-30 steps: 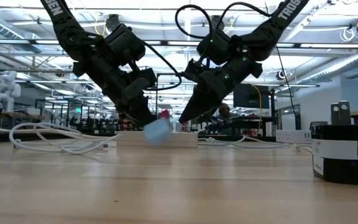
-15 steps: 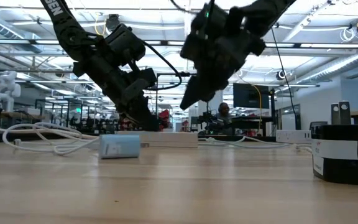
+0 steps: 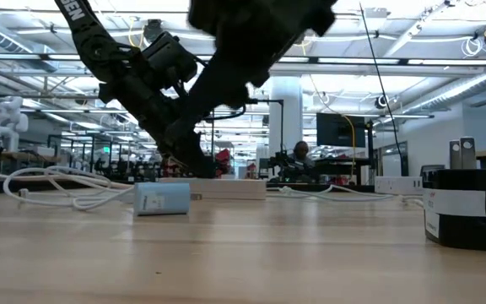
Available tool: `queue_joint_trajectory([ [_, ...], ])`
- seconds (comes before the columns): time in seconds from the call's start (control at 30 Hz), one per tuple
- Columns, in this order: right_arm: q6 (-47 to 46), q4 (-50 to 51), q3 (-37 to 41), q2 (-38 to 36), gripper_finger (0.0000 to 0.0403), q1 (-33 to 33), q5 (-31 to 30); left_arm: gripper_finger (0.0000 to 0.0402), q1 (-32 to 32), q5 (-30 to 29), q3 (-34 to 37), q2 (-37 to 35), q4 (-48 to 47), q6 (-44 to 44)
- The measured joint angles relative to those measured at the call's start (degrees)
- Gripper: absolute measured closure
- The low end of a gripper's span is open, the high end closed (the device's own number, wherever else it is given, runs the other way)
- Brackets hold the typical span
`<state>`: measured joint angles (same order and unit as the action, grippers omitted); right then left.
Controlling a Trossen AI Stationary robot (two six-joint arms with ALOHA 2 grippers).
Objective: Insert USB
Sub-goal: Insert the white charger adapter into the white outlet extension
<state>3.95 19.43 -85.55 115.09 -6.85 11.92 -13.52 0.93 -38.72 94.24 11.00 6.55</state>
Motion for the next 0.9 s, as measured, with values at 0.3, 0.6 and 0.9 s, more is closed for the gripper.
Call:
queue_joint_trajectory([
  [0.3, 3.80, 16.96, -17.99, 12.23, 0.0128, -1.32, -1.53, 0.0398, 0.00, -1.87, 0.02, 0.00, -1.04, -1.14],
  [0.6, 5.79, 24.57, -28.87, 20.40, 0.0128, -3.92, -8.72, 0.0398, 0.00, -5.22, 0.04, 0.00, -1.20, -1.07],
  [0.9, 5.45, 23.46, -29.60, 22.47, 0.0128, -5.28, -9.48, 0.0398, 0.00, -5.97, 0.07, 0.02, -1.18, -0.89],
])
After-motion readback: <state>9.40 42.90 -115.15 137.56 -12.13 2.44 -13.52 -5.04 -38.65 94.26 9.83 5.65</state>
